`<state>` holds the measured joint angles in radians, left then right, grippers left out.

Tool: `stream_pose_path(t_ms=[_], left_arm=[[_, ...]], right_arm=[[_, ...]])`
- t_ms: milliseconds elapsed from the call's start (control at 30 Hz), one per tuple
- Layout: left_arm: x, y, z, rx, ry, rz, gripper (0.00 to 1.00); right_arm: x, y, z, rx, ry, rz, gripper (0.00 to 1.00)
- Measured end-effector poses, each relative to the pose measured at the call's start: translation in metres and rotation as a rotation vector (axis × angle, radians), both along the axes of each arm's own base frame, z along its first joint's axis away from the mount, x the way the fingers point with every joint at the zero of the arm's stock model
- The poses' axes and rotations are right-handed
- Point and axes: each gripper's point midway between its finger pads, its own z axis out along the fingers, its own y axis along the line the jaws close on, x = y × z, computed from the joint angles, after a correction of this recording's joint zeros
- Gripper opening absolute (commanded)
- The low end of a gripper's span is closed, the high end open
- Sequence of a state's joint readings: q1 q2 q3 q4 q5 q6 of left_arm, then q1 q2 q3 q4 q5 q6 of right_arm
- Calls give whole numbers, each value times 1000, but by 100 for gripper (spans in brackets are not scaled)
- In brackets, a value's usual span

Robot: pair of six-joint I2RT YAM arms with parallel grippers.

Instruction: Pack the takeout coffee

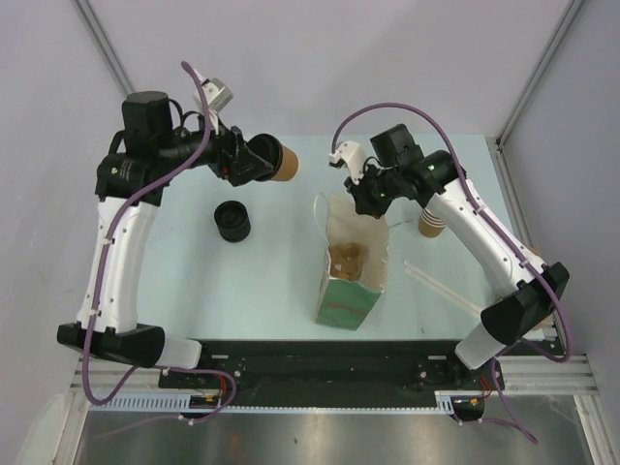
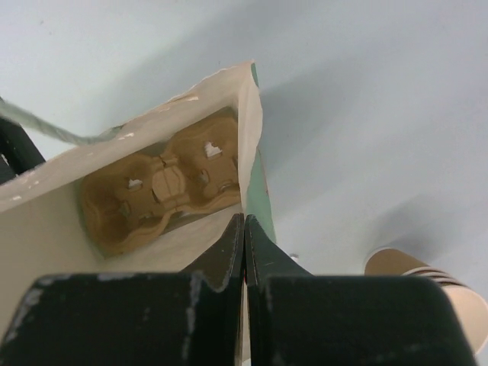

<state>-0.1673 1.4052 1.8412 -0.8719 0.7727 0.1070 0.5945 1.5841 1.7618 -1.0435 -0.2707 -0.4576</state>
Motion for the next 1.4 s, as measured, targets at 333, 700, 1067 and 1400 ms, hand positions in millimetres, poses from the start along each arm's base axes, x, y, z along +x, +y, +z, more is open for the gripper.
stream_pose_path(t_ms=[333,700,1067,1400], left_arm=[[-78,-60,47,-68,-29,-267,19],[-131,-114,59,-53,-54,-508,18],[-104,-142,-7,96,84,-452,14],[-96,-141,-66,265,165,-409,13]], right_arm=[[32,-9,-10,69,133,-163,0],[34,-1,-4,89,200,-203,0],[19,14,-2,94,230,-210,0],[20,12,-2,100,248,-261,0]])
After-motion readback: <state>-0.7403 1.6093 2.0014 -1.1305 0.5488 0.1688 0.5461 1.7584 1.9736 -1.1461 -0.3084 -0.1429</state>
